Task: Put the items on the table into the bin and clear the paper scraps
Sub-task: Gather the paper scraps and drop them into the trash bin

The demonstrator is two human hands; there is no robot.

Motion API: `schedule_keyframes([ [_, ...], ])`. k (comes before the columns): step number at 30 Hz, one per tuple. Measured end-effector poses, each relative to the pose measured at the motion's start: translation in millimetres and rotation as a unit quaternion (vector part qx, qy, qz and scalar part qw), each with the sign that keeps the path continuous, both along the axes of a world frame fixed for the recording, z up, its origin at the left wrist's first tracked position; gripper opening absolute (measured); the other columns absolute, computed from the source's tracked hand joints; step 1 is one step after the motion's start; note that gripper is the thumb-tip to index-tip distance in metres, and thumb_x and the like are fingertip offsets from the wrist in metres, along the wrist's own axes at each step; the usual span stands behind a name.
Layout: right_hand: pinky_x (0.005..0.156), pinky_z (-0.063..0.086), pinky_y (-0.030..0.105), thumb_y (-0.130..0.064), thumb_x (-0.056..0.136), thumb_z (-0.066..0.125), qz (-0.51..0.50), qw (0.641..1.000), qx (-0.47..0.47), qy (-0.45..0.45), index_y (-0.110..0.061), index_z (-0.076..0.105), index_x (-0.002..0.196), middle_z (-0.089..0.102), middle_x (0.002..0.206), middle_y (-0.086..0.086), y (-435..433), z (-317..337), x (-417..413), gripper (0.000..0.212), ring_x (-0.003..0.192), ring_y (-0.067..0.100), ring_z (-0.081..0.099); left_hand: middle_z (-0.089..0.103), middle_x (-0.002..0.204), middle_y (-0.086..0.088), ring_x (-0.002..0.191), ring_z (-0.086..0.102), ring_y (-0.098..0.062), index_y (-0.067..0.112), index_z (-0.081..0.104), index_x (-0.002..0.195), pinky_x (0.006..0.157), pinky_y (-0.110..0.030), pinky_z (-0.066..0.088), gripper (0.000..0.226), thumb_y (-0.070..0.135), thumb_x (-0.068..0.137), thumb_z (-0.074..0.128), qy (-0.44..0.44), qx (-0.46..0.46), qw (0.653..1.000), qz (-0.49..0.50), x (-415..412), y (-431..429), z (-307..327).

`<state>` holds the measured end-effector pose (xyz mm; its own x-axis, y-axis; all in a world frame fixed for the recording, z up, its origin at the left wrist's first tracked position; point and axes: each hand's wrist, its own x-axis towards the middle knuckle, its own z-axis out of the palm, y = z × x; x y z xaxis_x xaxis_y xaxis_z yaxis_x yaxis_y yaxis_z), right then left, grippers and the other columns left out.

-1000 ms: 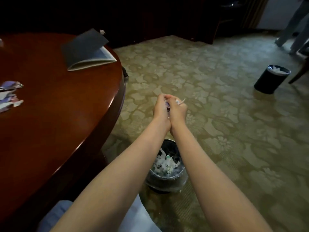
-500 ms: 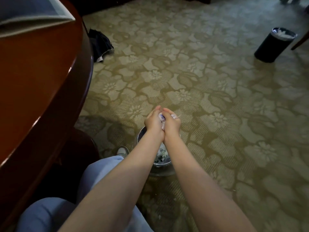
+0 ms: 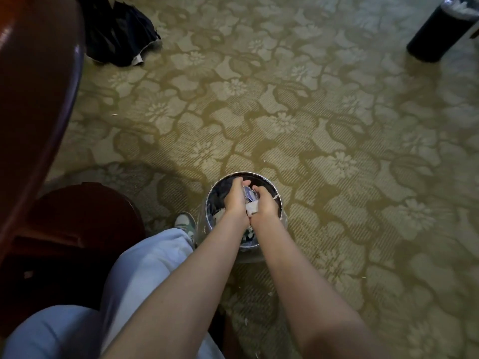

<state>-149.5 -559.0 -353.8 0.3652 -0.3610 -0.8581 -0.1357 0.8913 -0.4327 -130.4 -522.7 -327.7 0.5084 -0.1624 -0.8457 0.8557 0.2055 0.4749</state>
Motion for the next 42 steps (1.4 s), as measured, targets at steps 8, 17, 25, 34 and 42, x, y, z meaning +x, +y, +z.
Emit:
schedule_keyframes([
  [8, 0.074, 0.044, 0.036, -0.018, 0.093, 0.045, 0.063, 0.996, 0.055, 0.022, -0.006, 0.045, 0.075, 0.053, 0.077, 0.012, -9, -18, -1, 0.022, 0.065, 0.023, 0.051, 0.048, 0.080, -0.009, 0.067, 0.051, -0.022, 0.015, 0.053, 0.086, 0.065, -0.034, 0.046, 0.021, 0.032, 0.094, 0.044, 0.049, 0.001, 0.999, 0.005, 7, 2, -23],
  [17, 0.088, 0.046, 0.041, -0.028, 0.096, 0.041, 0.061, 0.990, 0.119, 0.048, -0.004, 0.048, 0.129, 0.054, 0.130, 0.019, -8, -27, -7, 0.041, 0.118, 0.033, 0.053, 0.054, 0.087, -0.016, 0.078, 0.054, -0.032, 0.012, 0.048, 0.082, 0.095, -0.047, 0.043, 0.032, 0.039, 0.095, 0.037, 0.073, 0.006, 0.997, -0.009, 12, 8, -42],
  [25, 0.094, 0.044, 0.036, -0.022, 0.098, 0.037, 0.074, 0.991, 0.102, 0.044, -0.003, 0.055, 0.089, 0.060, 0.097, 0.015, -12, -19, -20, 0.028, 0.104, 0.029, 0.058, 0.050, 0.081, -0.010, 0.070, 0.050, -0.025, 0.011, 0.046, 0.106, 0.064, -0.034, 0.041, 0.032, 0.039, 0.098, 0.033, 0.062, 0.022, 0.995, -0.072, 11, 17, -37],
  [34, 0.109, 0.036, 0.044, -0.025, 0.098, 0.036, 0.090, 0.993, 0.010, 0.071, -0.006, 0.045, 0.135, 0.049, 0.127, 0.013, -23, -19, -30, 0.042, 0.124, 0.032, 0.043, 0.025, 0.153, -0.013, 0.135, 0.033, -0.030, 0.017, 0.041, 0.139, 0.109, -0.042, 0.028, 0.050, 0.042, 0.099, 0.029, 0.004, 0.066, 0.991, -0.118, 8, 24, -8],
  [42, 0.108, 0.031, 0.039, -0.026, 0.100, 0.027, 0.091, 0.995, -0.034, 0.015, -0.008, 0.045, 0.136, 0.040, 0.145, 0.013, -28, 33, -39, 0.044, 0.134, 0.030, 0.037, 0.027, 0.152, -0.014, 0.141, 0.025, -0.028, 0.015, 0.037, 0.143, 0.113, -0.042, 0.020, 0.053, 0.041, 0.101, 0.020, -0.081, 0.047, 0.984, -0.152, 5, 25, 46],
])
